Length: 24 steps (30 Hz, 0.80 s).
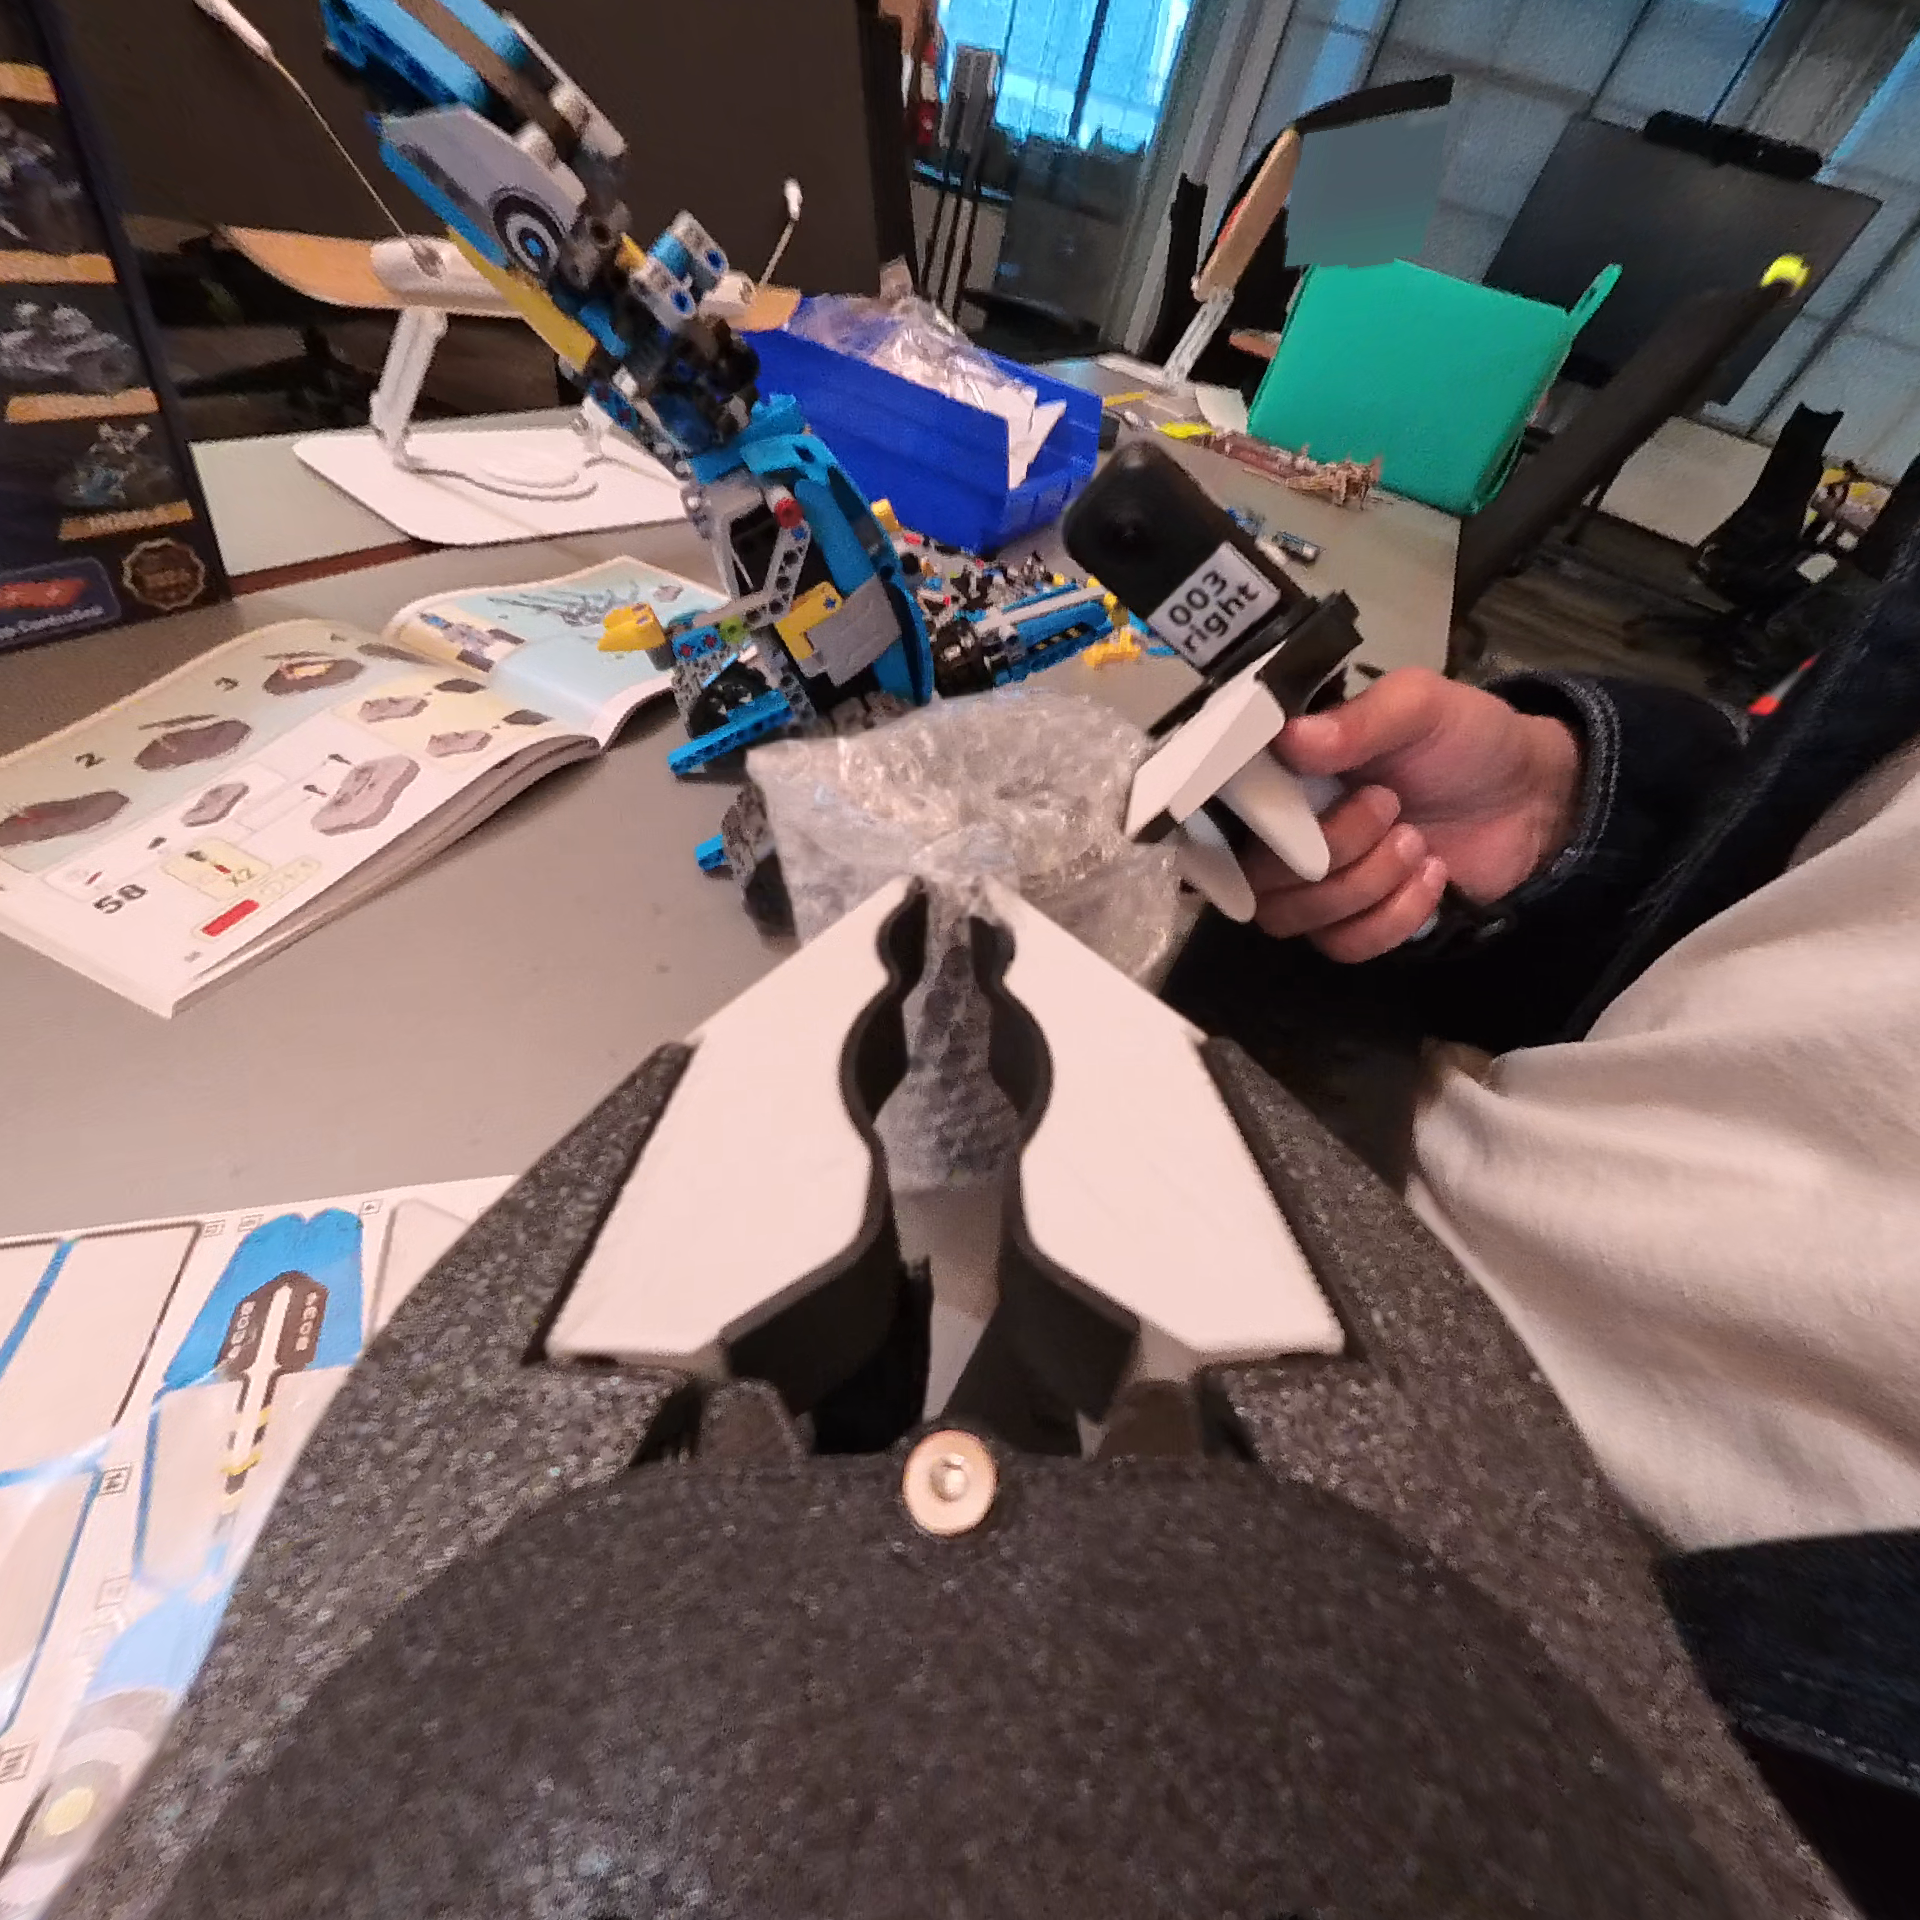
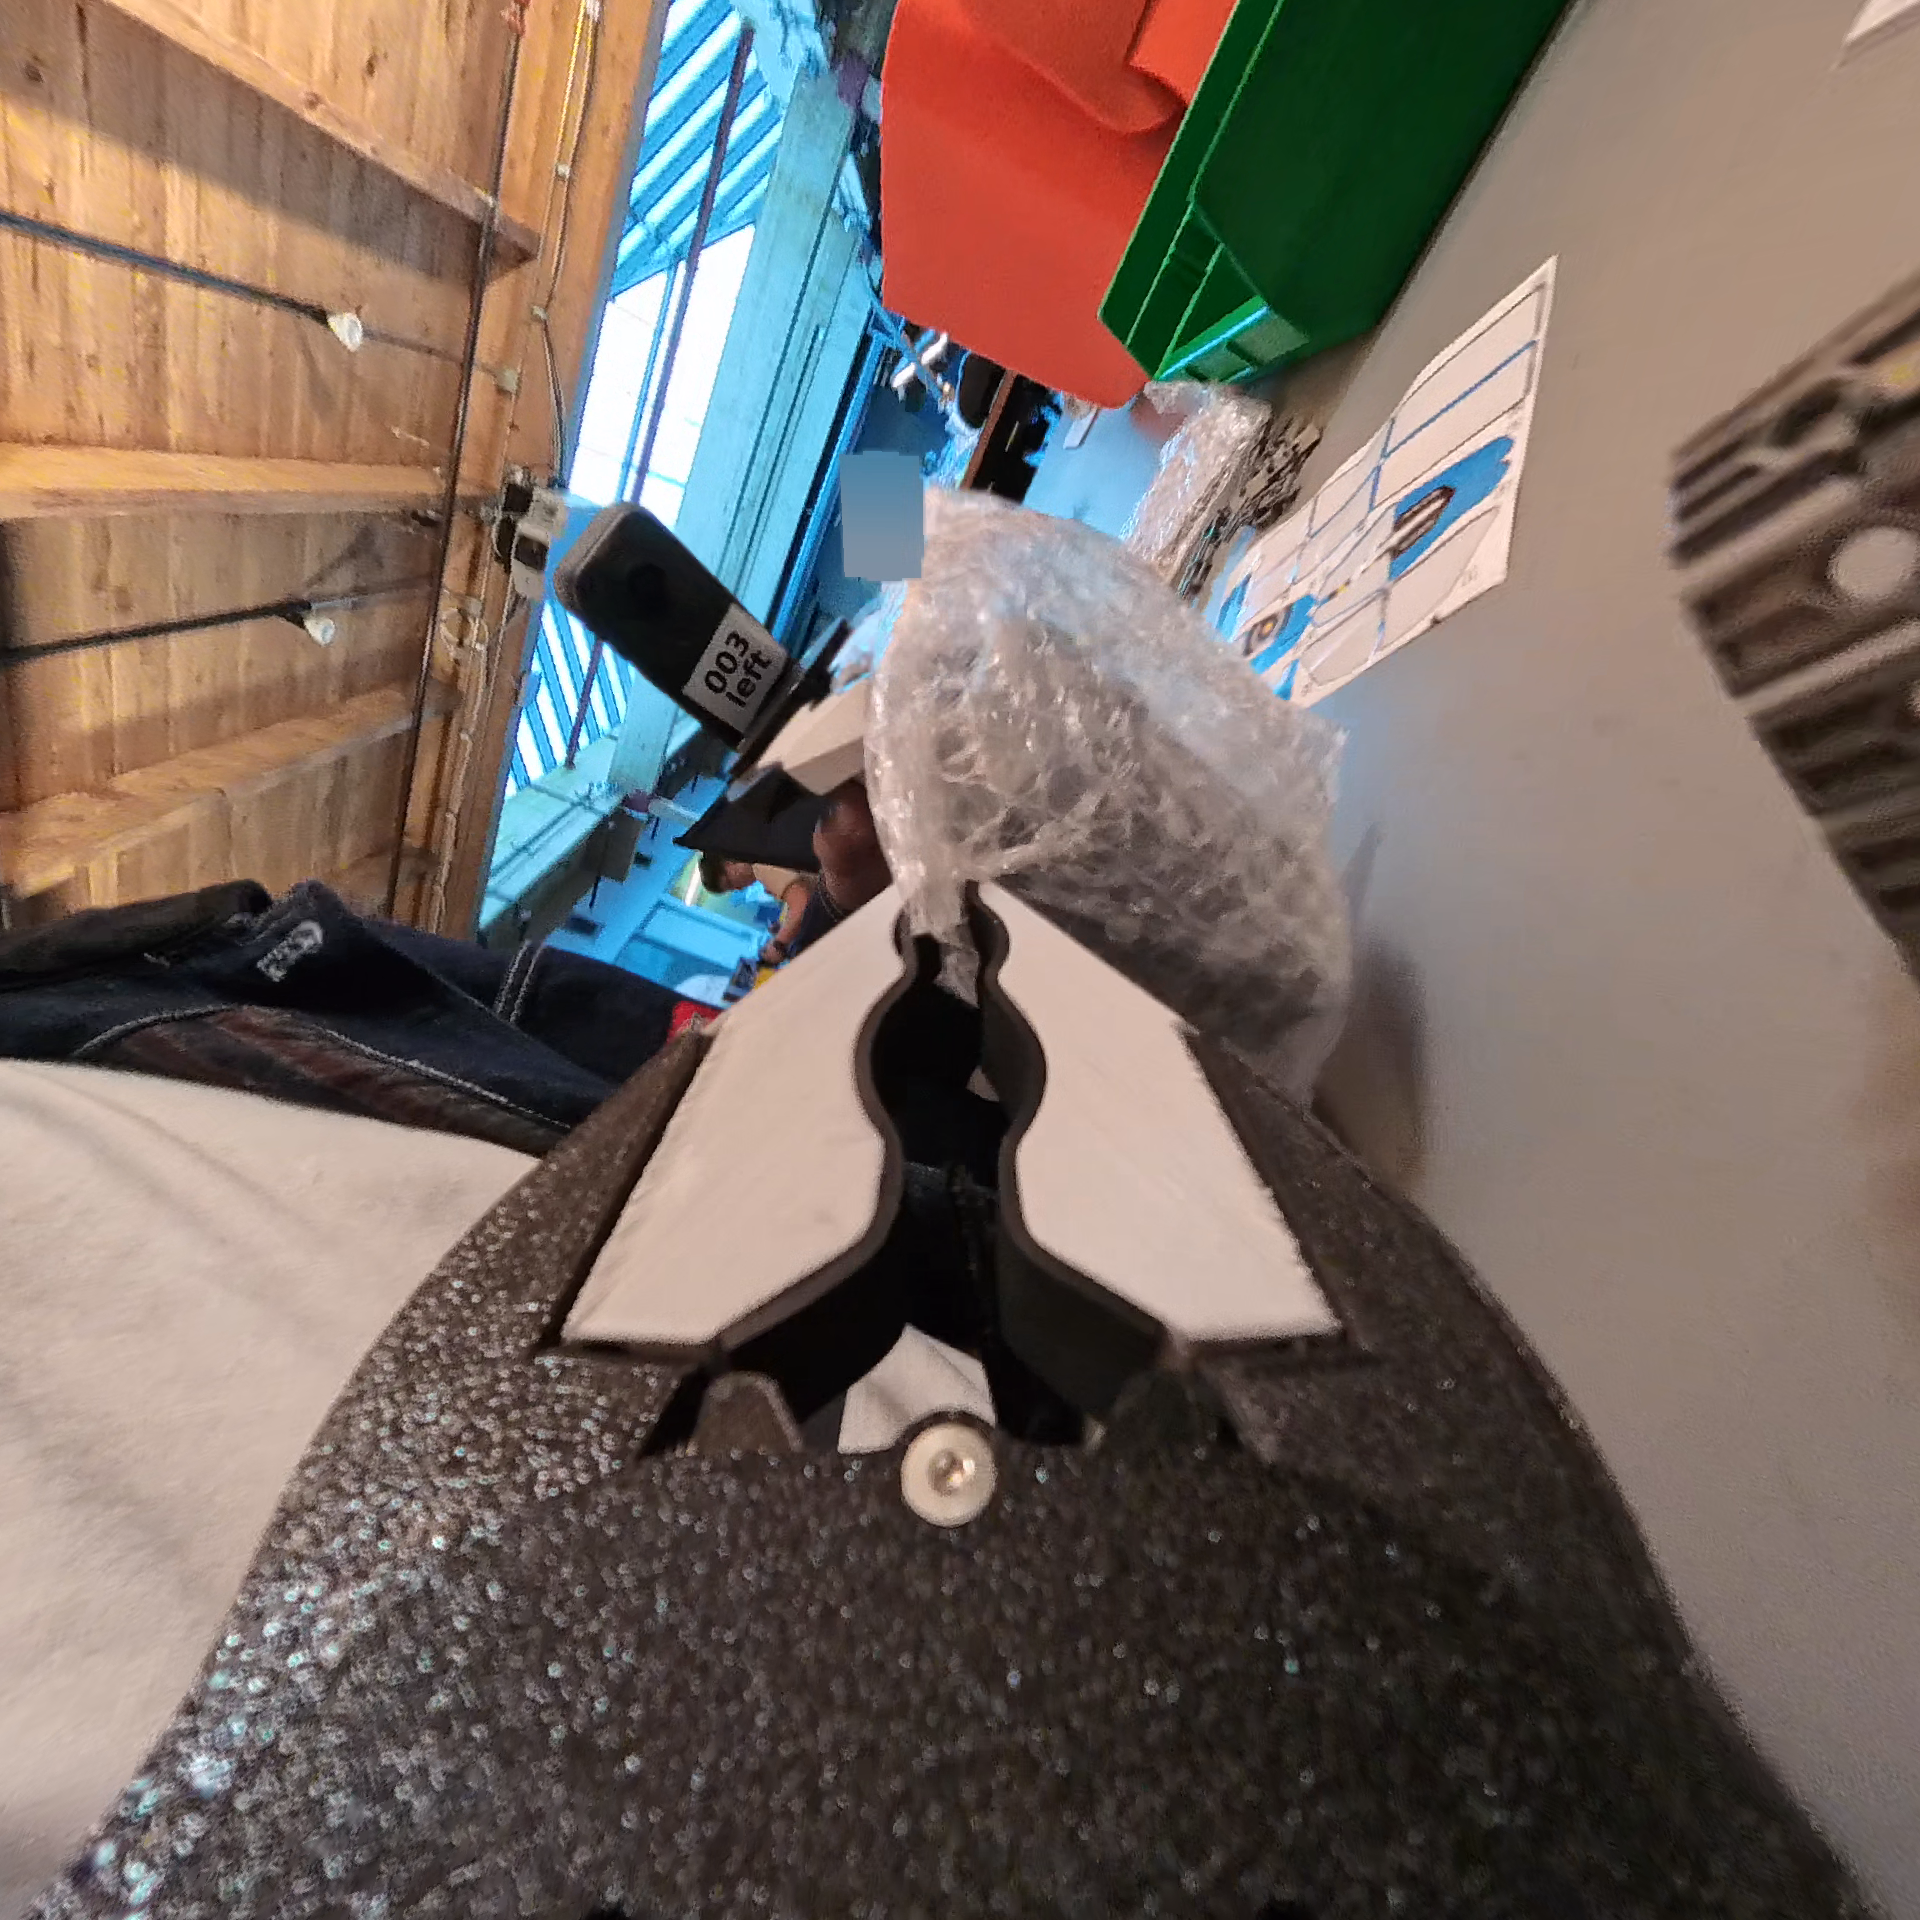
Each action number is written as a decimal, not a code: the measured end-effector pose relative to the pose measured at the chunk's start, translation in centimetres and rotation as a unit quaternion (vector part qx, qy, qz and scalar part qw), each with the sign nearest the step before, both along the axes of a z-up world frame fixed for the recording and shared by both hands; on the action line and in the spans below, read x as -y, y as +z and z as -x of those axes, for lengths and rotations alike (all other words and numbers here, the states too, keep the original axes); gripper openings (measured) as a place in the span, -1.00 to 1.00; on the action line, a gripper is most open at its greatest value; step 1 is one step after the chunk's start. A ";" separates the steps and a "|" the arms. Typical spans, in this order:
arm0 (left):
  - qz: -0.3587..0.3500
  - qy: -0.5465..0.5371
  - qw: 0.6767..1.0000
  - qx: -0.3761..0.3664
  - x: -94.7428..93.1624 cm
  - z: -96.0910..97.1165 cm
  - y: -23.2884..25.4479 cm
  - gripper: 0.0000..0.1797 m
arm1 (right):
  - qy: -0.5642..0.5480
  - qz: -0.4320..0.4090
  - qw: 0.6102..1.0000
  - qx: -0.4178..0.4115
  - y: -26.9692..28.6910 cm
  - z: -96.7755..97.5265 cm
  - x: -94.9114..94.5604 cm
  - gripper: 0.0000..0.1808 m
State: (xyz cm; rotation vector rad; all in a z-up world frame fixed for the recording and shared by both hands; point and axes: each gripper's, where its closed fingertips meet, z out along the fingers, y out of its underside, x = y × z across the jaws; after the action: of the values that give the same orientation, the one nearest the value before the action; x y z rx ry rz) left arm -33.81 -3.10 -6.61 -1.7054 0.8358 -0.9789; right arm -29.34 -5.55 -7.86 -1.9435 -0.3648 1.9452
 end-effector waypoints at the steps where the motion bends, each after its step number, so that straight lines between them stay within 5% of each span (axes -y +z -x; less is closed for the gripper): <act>1: 0.005 -0.007 1.000 -0.013 0.0 -0.1 -0.4 -0.96 | -0.011 0.008 1.000 0.001 -0.2 -0.4 -0.1 -0.99; 7: -0.024 -0.087 0.990 -0.106 1.9 -2.0 -1.8 -1.00 | -0.035 0.013 0.998 0.056 -2.7 -2.0 2.5 -0.95; 11: -0.074 -0.136 0.977 -0.147 2.6 -3.1 -0.8 -1.00 | -0.002 -0.158 0.974 0.163 -1.5 -4.0 2.4 -0.75; 15: -0.145 -0.153 0.954 -0.215 2.4 -3.6 0.1 -1.00 | 0.039 -0.279 0.934 0.218 2.3 -5.5 1.8 -0.34; 19: -0.213 -0.179 0.914 -0.296 2.5 -3.7 0.0 -1.00 | 0.029 -0.337 0.916 0.214 5.4 -4.9 0.6 -0.36; 24: -0.285 -0.193 0.869 -0.355 2.8 -4.5 -0.1 -1.00 | 0.050 -0.259 0.945 0.195 3.1 -1.7 -0.3 -0.37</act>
State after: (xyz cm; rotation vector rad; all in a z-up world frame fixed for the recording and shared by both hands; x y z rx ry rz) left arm -29.32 -5.91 -6.75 -1.3719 1.8005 -0.2411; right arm -27.66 -5.29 -4.74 -1.9496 -0.9874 1.3146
